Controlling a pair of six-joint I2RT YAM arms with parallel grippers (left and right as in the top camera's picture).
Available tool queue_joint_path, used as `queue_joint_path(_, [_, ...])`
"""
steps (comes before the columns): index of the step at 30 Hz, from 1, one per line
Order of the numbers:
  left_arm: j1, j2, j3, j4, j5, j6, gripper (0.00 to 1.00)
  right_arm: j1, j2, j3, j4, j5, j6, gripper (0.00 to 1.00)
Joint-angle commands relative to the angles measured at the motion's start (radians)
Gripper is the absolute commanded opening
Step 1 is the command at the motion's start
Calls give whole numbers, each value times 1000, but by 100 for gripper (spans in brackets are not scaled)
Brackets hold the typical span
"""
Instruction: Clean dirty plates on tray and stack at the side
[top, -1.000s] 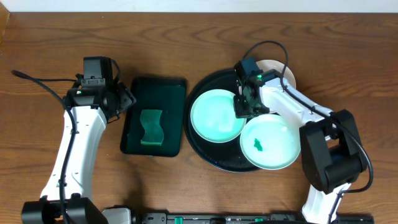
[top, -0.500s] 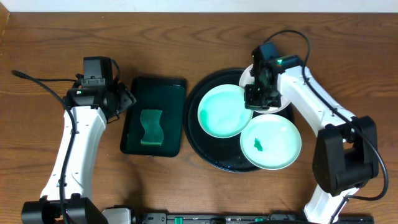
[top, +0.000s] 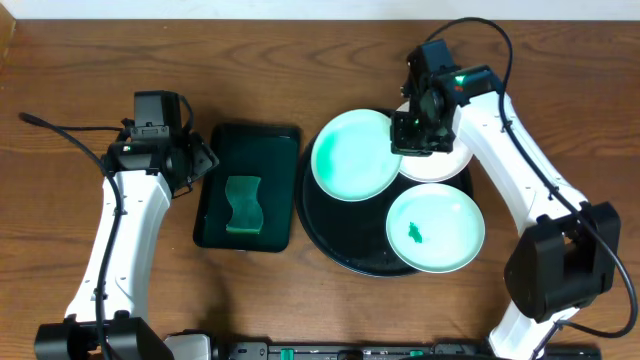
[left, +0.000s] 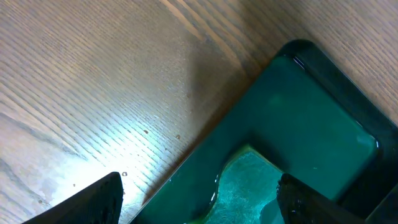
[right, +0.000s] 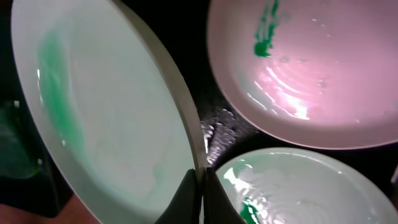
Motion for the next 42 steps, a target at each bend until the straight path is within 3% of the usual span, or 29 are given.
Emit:
queue_joint_path(1, [3, 2, 14, -2, -12, -1, 79, 33, -25, 23, 22, -19, 48, 1])
queue_joint_path(14, [3, 2, 15, -2, -12, -1, 80, 241, -25, 22, 250, 189, 171, 1])
queue_joint_path(24, [3, 2, 14, -2, -12, -1, 80, 427, -25, 21, 397, 545, 166, 1])
queue_joint_path(42, [3, 2, 14, -2, -12, -1, 80, 525, -23, 21, 584, 776, -162, 1])
